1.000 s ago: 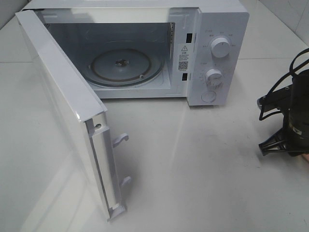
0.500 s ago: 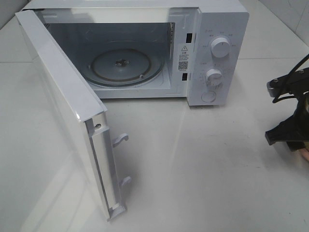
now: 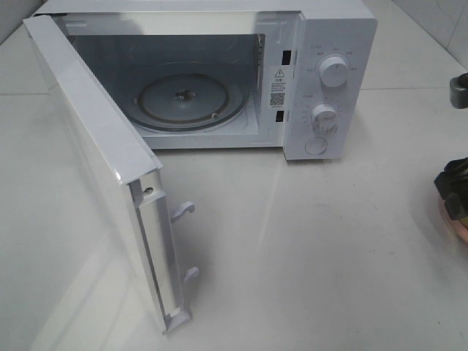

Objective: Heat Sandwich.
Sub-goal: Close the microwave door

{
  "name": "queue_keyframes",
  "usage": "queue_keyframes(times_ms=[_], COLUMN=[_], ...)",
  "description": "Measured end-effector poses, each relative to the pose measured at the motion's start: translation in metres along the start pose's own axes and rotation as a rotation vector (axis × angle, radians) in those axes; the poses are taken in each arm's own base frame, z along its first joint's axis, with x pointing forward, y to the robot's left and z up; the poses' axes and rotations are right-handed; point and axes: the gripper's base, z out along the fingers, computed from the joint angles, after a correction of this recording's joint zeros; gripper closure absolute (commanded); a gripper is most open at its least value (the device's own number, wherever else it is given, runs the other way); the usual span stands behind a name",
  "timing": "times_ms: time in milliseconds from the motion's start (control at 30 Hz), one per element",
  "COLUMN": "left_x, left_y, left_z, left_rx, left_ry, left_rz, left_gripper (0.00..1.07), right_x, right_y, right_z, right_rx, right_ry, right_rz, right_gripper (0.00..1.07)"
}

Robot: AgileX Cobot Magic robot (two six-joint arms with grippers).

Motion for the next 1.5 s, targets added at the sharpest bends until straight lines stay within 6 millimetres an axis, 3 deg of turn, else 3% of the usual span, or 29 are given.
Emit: queue_keyframes(times_ms=[233, 300, 567, 833, 967, 1167, 1500], left_x=[0.0, 0.0, 0.0, 0.0, 0.0, 0.0, 0.0], left_y=[0.0, 0.0, 0.0, 0.0, 0.0, 0.0, 0.0], left_z=[0.0, 0.0, 0.0, 0.0, 0.0, 0.0, 0.0], left_rx=[0.0, 0.0, 0.0, 0.0, 0.0, 0.0, 0.0], left_ry=[0.0, 0.0, 0.0, 0.0, 0.0, 0.0, 0.0], left_rz=[0.0, 0.0, 0.0, 0.0, 0.0, 0.0, 0.0], left_gripper=[0.07, 0.07, 0.07, 0.07, 0.07, 0.07, 0.07], right_x=[0.016, 0.027, 0.058, 0.089, 0.101, 0.135, 0.162], right_y=[-0.004, -0.007, -0.017, -0.026, -0.028, -0.03, -0.03], right_z=[-0.033, -0.05, -0.088, -0.113, -0.114, -0.107, -0.103], right_rx=[-0.065, -0.094, -0.129, -0.134, -0.134, -0.139, -0.123], right_ry=[-0.071, -0.12, -0.256, -0.372, -0.392, -0.464, -0.582], right_rz=[0.002, 0.001, 0.018, 0.042, 0.048, 0.066, 0.186], right_gripper=[0.28, 0.29, 0.31, 0.31, 0.31, 0.31, 0.31])
